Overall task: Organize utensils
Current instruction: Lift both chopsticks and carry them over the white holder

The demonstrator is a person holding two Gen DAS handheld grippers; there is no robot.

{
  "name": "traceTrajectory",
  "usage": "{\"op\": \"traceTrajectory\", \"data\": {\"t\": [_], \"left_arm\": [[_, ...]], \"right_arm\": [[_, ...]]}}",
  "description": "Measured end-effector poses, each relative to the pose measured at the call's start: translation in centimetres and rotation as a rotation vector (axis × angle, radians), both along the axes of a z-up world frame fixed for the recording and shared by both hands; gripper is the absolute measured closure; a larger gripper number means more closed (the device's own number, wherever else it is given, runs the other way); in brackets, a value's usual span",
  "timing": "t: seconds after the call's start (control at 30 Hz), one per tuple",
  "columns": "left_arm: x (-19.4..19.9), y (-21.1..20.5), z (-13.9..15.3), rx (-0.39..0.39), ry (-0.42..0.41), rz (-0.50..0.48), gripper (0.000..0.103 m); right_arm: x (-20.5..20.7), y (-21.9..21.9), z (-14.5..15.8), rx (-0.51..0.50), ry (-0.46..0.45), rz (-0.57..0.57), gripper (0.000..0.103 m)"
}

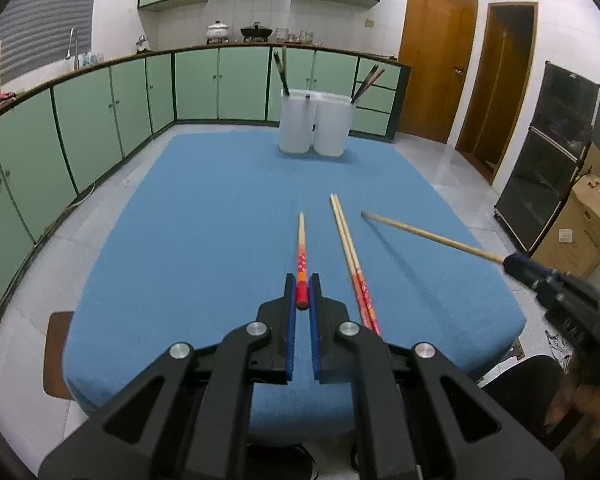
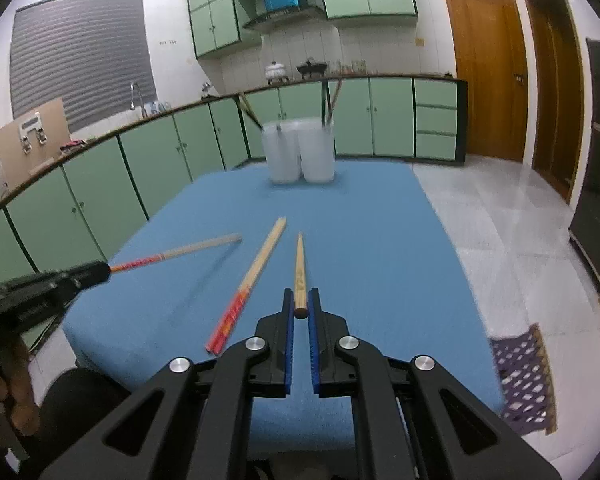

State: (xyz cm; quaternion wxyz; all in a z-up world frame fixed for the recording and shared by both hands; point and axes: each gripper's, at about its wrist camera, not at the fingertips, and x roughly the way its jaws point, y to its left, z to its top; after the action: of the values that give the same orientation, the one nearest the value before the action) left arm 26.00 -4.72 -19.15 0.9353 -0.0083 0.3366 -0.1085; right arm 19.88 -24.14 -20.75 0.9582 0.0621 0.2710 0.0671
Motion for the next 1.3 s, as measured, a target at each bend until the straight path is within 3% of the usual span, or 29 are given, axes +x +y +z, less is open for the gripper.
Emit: {"op": "traceTrajectory", "data": {"t": [0.3,0.57,0.9,1.3], "left_arm": [[0.4,0.8,4.3,0.005,-0.052,-0.016,0.098],[3.4,0.8,7.7,0.012,-0.046,-0.063,0.098],[8.7,1.0,9.7,-0.006,0.009,-0.105,0.098],[13.0,-0.2,14.2,0.029,-0.068,-0.142,0.098]], "right_arm": [[2.1,1.0,7.0,-0.071,-0.074,0.052,0.096],[7.3,1.9,9.7,-0.117,-0.014,0.113,0.096],[13.1,3.0,12.3,-0.15,0.062,0.175,0.096],[18.0,2.5,17.7,-0.147,0.033,0.181,0.096]]}}
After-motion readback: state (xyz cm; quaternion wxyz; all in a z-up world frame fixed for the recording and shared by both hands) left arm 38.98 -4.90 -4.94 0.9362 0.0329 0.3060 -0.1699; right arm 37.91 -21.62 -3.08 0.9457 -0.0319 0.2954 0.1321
